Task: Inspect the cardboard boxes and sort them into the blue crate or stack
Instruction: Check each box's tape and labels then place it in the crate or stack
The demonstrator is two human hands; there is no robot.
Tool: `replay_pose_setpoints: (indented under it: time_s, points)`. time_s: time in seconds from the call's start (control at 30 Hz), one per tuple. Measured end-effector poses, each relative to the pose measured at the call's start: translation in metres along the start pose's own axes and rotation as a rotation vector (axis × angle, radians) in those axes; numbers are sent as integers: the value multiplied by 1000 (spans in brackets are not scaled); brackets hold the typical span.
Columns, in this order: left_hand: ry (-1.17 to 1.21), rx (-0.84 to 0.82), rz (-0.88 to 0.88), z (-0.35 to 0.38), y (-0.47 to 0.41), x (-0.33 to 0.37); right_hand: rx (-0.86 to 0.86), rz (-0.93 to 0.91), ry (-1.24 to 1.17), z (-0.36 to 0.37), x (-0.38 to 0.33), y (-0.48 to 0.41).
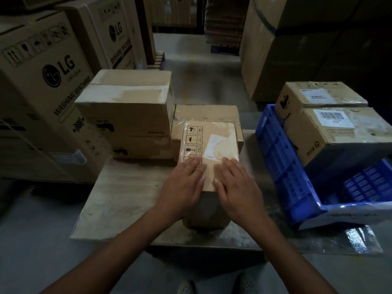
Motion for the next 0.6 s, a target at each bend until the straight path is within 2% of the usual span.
replay_pose_setpoints:
  time_s: [0.3,0.4,0.53,0.6]
  points:
    - [-19,-34,82,-24,-19,3,-73,-76,151,-12,4,-24]
    - [-11,-53,31,-25,-40,0,-64,-44,110,-13,0,-49]
    - [-92,-123,-20,-5,-48,-18,-190,-26,158,5,1,-60]
    - [-73,-132,-33,-1,-48,-21,-191,-19,140,5,3,-58]
Point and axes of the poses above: each hand's wrist, its own y-axis away from the middle knuckle, its own z-axis out of the palm, x = y × z, the point moved 7 cm from there along -y, towards the middle knuckle, and after that the axes turned 4 degrees about x, right-handed, at the moved point
